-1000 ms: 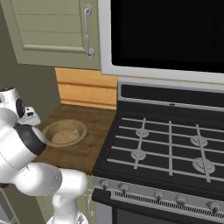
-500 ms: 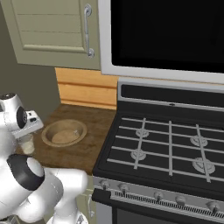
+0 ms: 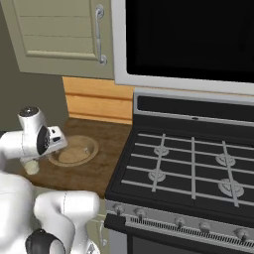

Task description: Grab a lemon wedge from the fridge and one ice cube from the ice bowl, and put them in the glass of lemonade.

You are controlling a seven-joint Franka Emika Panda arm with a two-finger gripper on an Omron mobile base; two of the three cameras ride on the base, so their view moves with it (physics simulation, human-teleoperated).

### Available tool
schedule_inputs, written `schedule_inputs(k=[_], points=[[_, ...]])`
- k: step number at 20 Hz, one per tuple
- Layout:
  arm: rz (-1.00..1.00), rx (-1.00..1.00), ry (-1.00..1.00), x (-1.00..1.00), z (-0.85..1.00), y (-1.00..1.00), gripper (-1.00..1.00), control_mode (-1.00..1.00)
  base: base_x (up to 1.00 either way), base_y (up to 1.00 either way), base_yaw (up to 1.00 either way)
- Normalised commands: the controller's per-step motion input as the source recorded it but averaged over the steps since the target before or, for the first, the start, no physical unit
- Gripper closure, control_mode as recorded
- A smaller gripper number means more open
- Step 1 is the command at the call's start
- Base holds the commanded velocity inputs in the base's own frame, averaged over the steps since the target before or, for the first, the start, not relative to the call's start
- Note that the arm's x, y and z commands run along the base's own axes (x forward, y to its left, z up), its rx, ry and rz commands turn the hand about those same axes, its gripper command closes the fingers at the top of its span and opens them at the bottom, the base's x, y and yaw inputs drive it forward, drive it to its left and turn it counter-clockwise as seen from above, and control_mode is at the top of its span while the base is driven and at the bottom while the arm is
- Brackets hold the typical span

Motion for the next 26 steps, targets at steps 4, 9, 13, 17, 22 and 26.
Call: schedule_inputs(k=[4, 9, 13, 17, 22, 26], points=[[-0.36, 0.01, 0.07, -0.38, 0.81, -0.98, -1.00, -1.00, 0.00, 0.00, 0.00], [-0.43, 0.07, 0.29, -0.49, 0.54, -0.68, -1.00, -1.00, 0.00, 0.00, 0.00], [-0.44, 0.07, 0.18, -0.72, 0.42, -0.72, -1.00, -1.00, 0.00, 0.00, 0.00], [-0.40, 0.08, 0.00, -0.74, 0.37, -0.82, -1.00, -1.00, 0.00, 0.00, 0.00], [-0.07, 0.01, -0.22, -0.54, 0.13, -0.09, -1.00, -1.00, 0.00, 0.00, 0.00], [0.15, -0.14, -0.18, -0.14, 0.39, 0.33, -1.00, -1.00, 0.00, 0.00, 0.00]])
